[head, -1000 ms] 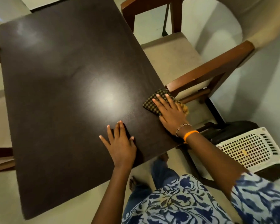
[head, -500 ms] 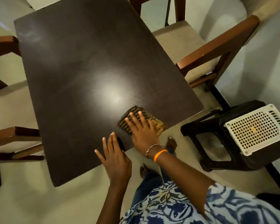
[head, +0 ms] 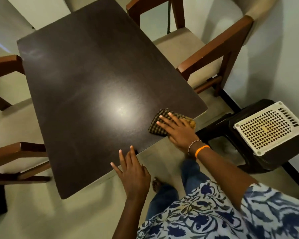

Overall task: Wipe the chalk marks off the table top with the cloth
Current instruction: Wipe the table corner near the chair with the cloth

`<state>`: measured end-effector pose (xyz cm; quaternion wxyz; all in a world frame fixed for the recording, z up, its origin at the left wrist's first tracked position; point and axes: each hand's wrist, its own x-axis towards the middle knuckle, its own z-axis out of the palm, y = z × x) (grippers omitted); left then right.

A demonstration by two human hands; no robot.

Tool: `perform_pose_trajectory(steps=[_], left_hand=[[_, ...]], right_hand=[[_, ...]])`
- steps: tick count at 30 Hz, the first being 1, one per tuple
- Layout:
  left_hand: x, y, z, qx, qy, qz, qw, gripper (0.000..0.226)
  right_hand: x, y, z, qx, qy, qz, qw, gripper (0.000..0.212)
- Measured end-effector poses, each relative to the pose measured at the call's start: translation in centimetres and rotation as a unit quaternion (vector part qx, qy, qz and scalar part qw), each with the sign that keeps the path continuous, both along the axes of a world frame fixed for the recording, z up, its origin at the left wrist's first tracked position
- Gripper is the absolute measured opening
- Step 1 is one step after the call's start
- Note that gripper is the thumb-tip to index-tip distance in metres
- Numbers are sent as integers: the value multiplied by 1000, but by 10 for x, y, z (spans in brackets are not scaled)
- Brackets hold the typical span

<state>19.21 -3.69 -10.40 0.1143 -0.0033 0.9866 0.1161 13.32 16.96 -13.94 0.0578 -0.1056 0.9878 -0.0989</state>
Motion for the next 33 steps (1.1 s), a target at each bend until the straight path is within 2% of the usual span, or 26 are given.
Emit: perform_pose_trajectory(steps=[2,5,10,12,13,14,16,17,18,19,25,28,30,33], left_hand=[[4,13,-4,-8,-8,-29,1000,81],[7,36,-6,-19,2,-83,996,89],[-5,93,-5,14,39,-231,972,89],[-12,128,-4,29,24,-278,960,87],[-15,145,-4,46,8,-292,955,84],[-18,161,-2,80,-11,-296,952,79],[-24,203,1,136,-84,-305,939,70],[-27,224,-1,147,-104,-319,930,68],[-30,243,-4,158,-112,-333,923,67],[-32,259,-7,165,-116,-348,916,66],[-39,364,-40,146,-170,-436,871,65],[-45,403,-55,129,-173,-464,859,61],[-51,420,-65,118,-166,-472,858,59],[-58,438,-77,90,-178,-482,853,63]], right_hand=[[-4,29,2,-10,-5,-32,999,69],[-9,63,7,-13,-16,-72,997,62],[-4,102,6,-25,-14,-170,985,63],[2,117,2,-110,-12,-256,960,58],[7,127,-1,-211,-9,-306,928,57],[12,135,-3,-325,-5,-355,877,54],[27,159,-5,-489,-20,-459,741,47],[35,173,-7,-526,-30,-503,684,47],[43,186,-11,-540,-35,-539,646,47],[50,197,-16,-535,-36,-563,629,47],[82,292,-57,-401,-41,-657,637,59],[83,333,-86,-316,-41,-693,646,53],[78,353,-105,-277,-72,-695,660,55],[75,367,-129,-284,-155,-685,653,54]])
